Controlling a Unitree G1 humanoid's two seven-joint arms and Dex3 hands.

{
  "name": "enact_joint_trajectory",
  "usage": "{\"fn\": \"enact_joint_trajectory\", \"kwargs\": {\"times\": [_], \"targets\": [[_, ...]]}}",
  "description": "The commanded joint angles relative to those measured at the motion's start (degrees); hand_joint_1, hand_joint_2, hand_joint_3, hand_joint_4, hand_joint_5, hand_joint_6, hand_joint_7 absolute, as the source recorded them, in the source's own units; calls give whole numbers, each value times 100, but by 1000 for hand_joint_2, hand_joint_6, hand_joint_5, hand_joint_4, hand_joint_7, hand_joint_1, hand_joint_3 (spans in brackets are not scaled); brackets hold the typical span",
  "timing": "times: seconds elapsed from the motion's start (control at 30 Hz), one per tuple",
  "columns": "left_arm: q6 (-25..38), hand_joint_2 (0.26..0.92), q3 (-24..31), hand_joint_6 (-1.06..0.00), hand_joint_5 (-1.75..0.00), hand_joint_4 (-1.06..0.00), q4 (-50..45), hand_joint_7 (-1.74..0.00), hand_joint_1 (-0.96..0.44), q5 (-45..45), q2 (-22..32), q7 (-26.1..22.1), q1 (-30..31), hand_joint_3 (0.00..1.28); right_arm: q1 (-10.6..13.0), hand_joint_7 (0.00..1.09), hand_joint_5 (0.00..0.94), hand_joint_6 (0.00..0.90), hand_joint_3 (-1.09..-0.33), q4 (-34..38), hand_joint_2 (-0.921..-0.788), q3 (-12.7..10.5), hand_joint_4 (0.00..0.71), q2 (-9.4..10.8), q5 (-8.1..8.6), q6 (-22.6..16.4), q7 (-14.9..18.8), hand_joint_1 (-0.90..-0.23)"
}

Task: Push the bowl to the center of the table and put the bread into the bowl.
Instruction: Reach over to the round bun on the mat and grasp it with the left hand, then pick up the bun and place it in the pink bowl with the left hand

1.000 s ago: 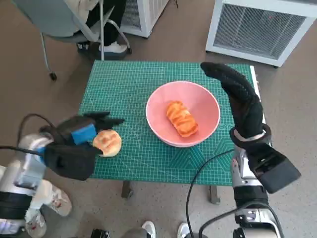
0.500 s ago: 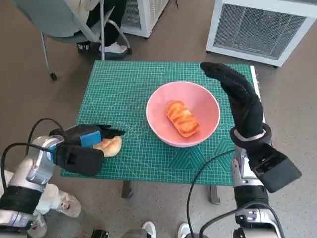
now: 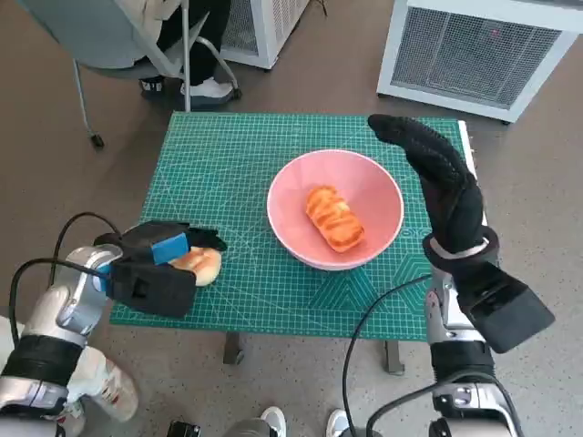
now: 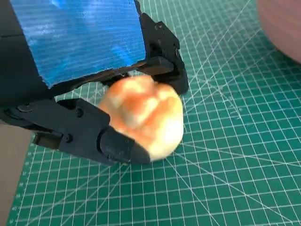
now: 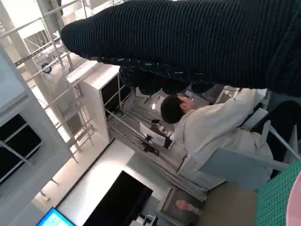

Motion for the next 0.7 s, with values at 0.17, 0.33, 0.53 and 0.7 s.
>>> {"fn": "enact_joint_trajectory", "kwargs": {"times": [0.17,0.33,0.53,0.7], "targets": [[-103,921,707,-625,-1420,-566,-972,-1045,1,-538,262,26,-94,134,37,761,526,-1,-839,44,-921,1,97,-24,17,42,58,-587],[-60,921,986,-647,-1472,-531,-1490,-1005,1,-684,191,126,-388,143,23,762,534,-1,-842,58,-921,6,93,-24,11,41,61,-586],[-168,921,1023,-650,-1444,-518,-1667,-1048,0,-734,-70,294,-965,141,10,764,551,-1,-842,74,-921,15,83,-25,18,36,84,-596],[-266,921,793,-613,-1279,-548,-1477,-1220,-1,-601,-417,427,-1509,137,5,765,562,-1,-842,81,-921,17,78,-32,38,32,118,-597]]}}
